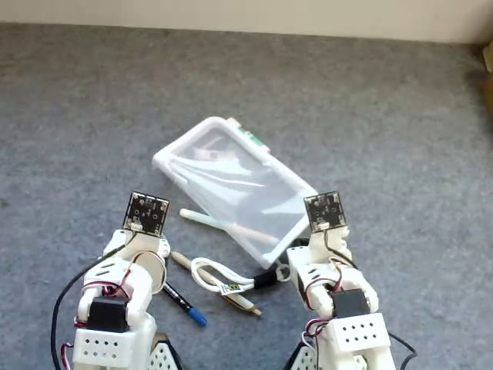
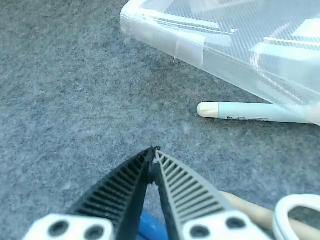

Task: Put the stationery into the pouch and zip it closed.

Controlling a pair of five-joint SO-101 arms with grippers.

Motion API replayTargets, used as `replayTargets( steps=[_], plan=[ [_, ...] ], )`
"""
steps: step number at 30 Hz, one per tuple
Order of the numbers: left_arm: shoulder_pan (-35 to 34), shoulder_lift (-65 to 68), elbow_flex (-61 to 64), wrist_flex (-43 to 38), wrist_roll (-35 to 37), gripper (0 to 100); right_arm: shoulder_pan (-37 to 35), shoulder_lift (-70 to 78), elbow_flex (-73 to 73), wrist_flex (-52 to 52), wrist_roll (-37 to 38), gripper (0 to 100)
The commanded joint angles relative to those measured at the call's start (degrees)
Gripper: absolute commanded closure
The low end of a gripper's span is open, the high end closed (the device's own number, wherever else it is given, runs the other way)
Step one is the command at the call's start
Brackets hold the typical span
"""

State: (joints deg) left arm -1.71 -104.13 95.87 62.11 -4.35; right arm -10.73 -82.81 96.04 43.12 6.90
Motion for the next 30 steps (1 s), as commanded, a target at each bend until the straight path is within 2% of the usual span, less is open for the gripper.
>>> replayTargets(
  steps=[1, 20, 25, 30],
  plan=[
    [-0.31, -0.22, 1.27, -1.14, 0.44, 99, 0.40, 0.13, 5.23, -1.01, -0.09, 99.5],
    [-0.31, -0.22, 1.27, -1.14, 0.44, 99, 0.40, 0.13, 5.32, -1.01, -0.35, 99.5],
    [-0.31, -0.22, 1.27, -1.14, 0.44, 99, -3.56, 0.13, 5.67, -1.10, -0.09, 99.5],
    [-0.31, -0.22, 1.27, -1.14, 0.44, 99, -3.74, 0.13, 5.67, -1.10, -0.09, 99.5]
  ],
)
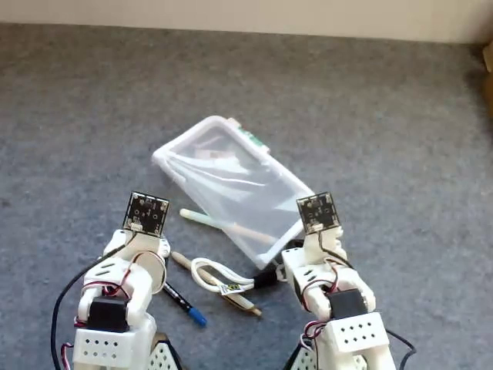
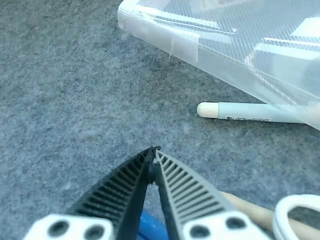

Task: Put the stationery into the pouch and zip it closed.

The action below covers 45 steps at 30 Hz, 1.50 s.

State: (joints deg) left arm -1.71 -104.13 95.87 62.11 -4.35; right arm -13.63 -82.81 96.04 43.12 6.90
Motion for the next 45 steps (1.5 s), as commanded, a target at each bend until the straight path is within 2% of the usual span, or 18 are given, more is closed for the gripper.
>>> replayTargets(
  steps=[1, 11, 16, 19, 22, 27, 31, 35, 41, 45],
  plan=[
    [-0.31, -0.22, 1.27, -1.14, 0.44, 99, -0.92, 0.13, 5.67, -1.10, -0.09, 99.5],
    [-0.31, -0.22, 1.27, -1.14, 0.44, 99, -0.75, 0.22, 2.86, 3.65, -0.79, 99.5],
    [-0.31, -0.22, 1.27, -1.14, 0.44, 99, -0.92, 0.57, -8.84, 19.03, -14.68, 99.5],
    [-0.31, -0.22, 1.27, -1.14, 0.44, 99, -1.01, 0.66, -19.12, 28.62, -14.86, 99.5],
    [-0.31, -0.22, 1.27, -1.14, 0.44, 99, -1.01, 0.66, -27.21, 33.36, -14.95, 99.5],
    [-0.31, -0.22, 1.27, -1.14, 0.44, 99, -1.36, 0.66, -31.69, 34.68, -15.03, 99.5],
    [-0.31, -0.22, 1.27, -1.14, 0.44, 99, -6.99, 0.75, -31.43, 34.59, -18.73, 99.2],
    [-0.31, -0.22, 1.27, -1.14, 0.44, 99, -11.74, 0.75, -31.60, 33.63, -19.08, 99.0],
    [-0.31, -0.22, 1.27, -1.14, 0.44, 99, -15.34, 3.91, -29.85, 30.99, -19.52, 87.1],
    [-0.31, -0.22, 1.27, -1.14, 0.44, 99, -15.69, 12.26, -29.67, 30.81, -23.21, 86.7]
  ],
)
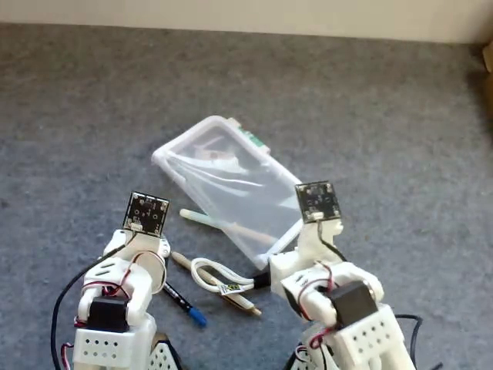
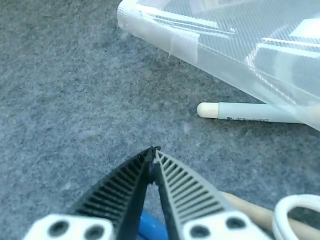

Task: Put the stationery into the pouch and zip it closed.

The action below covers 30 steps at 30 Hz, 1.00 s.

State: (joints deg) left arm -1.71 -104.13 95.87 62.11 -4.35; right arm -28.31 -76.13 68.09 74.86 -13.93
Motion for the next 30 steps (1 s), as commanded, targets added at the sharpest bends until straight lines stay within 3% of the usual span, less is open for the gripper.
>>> replayTargets(
  steps=[1, 7, 25, 30],
  plan=[
    [-0.31, -0.22, 1.27, -1.14, 0.44, 99, -1.98, 8.04, -1.80, -0.92, -3.08, 86.7],
    [-0.31, -0.22, 1.27, -1.14, 0.44, 99, -7.08, 18.59, -1.80, -6.20, -9.41, 86.5],
    [-0.31, -0.22, 1.27, -1.14, 0.44, 99, -7.16, 42.24, -1.80, -23.08, -15.65, 86.4],
    [-0.31, -0.22, 1.27, -1.14, 0.44, 99, -7.16, 46.64, -1.80, -23.60, -15.65, 86.7]
  ],
)
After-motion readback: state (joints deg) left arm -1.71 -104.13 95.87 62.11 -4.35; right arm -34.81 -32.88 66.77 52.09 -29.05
